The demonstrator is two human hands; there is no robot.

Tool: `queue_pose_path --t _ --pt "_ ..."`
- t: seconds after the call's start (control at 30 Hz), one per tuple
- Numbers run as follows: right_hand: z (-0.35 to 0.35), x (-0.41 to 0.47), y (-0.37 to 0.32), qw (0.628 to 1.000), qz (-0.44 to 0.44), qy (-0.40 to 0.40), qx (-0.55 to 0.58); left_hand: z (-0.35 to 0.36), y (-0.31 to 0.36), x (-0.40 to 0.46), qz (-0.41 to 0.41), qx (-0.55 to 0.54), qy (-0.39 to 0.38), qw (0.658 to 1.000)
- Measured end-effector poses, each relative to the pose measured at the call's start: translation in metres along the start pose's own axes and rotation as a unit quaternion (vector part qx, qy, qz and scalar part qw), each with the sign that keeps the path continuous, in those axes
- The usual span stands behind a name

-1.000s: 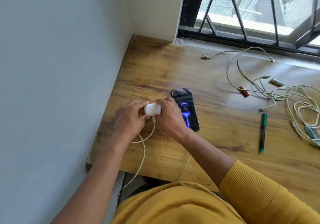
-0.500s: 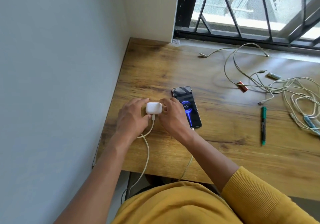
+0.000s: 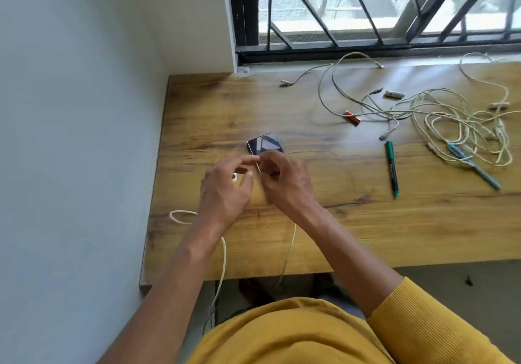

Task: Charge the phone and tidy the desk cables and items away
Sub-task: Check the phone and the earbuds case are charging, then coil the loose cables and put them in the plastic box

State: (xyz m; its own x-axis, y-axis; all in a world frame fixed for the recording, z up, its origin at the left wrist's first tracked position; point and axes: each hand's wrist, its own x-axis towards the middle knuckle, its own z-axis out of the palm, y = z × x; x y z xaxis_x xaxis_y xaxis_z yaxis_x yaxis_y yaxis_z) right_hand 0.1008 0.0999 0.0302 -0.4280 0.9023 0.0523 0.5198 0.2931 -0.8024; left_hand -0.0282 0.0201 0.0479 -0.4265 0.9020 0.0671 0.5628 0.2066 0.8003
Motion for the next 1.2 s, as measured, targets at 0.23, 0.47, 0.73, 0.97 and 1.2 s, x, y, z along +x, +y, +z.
queue_pose_path --t 0.23,0.47,0.73,0.97,1.2 --pt "-0.059 -0.007 0.040 0.998 0.063 0.031 0.003 0.046 0.038 -0.013 -0.020 -0.059 -0.054 0.997" --pt "-0.135 -0.024 0.085 0.996 0.079 0.042 -0.020 0.109 0.083 -0.018 -0.030 -0.090 -0.097 0.991" --pt "-0.207 -0.038 0.143 0.993 0.102 0.063 -0.019 0.181 0.127 -0.029 -0.063 -0.081 -0.126 0.987" --pt "-0.251 -0.050 0.184 0.991 0.114 0.063 -0.008 0.229 0.159 -0.036 -0.062 -0.056 -0.129 0.988" --pt "-0.273 -0.053 0.209 0.987 0.143 0.069 -0.003 0.249 0.175 -0.031 -0.066 -0.043 -0.139 0.987"
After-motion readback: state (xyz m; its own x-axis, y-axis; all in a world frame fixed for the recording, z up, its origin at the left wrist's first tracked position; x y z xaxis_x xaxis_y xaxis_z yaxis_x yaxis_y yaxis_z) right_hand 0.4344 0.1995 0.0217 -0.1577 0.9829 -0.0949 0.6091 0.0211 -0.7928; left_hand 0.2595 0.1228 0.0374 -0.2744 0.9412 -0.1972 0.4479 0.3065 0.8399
